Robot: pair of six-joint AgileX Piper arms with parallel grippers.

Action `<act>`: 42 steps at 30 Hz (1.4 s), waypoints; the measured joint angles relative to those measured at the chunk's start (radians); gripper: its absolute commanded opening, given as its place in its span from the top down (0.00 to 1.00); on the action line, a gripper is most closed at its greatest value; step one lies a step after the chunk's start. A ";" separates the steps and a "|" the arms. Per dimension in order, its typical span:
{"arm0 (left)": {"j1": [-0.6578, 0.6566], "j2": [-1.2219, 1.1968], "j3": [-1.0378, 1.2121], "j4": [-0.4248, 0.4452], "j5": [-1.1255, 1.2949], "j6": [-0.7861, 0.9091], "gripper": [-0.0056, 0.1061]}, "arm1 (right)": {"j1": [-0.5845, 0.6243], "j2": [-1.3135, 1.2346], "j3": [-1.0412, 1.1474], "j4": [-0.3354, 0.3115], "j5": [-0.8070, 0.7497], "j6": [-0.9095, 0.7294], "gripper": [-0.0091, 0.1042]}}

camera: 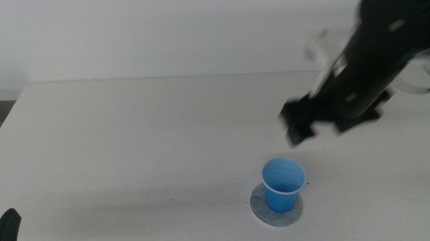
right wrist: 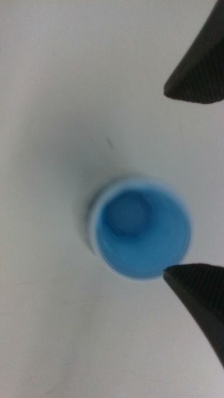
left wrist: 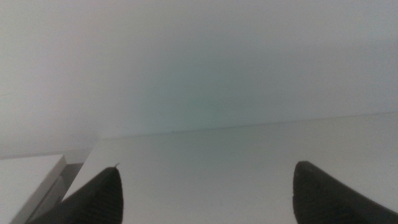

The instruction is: Place an empty cup on a cup mat.

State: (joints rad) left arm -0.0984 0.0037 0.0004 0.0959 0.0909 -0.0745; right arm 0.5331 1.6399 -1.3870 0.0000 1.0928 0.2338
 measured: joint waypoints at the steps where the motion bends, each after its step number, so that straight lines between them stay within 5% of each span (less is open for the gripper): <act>1: 0.000 0.000 0.000 0.000 0.000 0.000 0.11 | -0.006 -0.041 -0.008 -0.034 0.005 0.000 0.32; 6: 0.000 0.000 0.000 0.000 0.000 0.000 0.11 | -0.070 -0.290 0.021 -0.277 0.004 0.092 0.31; 9: 0.000 0.000 0.000 0.000 0.000 0.000 0.11 | -0.108 -0.463 0.122 -0.356 -0.059 0.140 0.31; 18: 0.000 0.000 0.000 0.000 0.000 0.000 0.11 | -0.136 -0.873 0.562 -0.383 -0.292 0.227 0.28; 25: 0.000 0.000 0.000 0.000 0.000 0.000 0.11 | -0.136 -1.091 0.713 -0.399 -0.324 0.259 0.28; 31: 0.000 0.000 0.000 0.000 0.000 0.000 0.11 | -0.143 -1.276 0.813 -0.442 -0.382 0.217 0.10; 36: 0.000 0.000 0.000 0.000 0.000 0.000 0.11 | -0.232 -1.363 0.889 -0.374 -0.504 0.081 0.10; 42: 0.000 0.000 0.000 0.000 0.000 0.000 0.11 | -0.429 -1.382 1.008 -0.131 -0.656 -0.132 0.10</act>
State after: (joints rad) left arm -0.0984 0.0037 0.0004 0.0959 0.0909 -0.0745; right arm 0.1043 0.2578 -0.3786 -0.1306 0.4372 0.1023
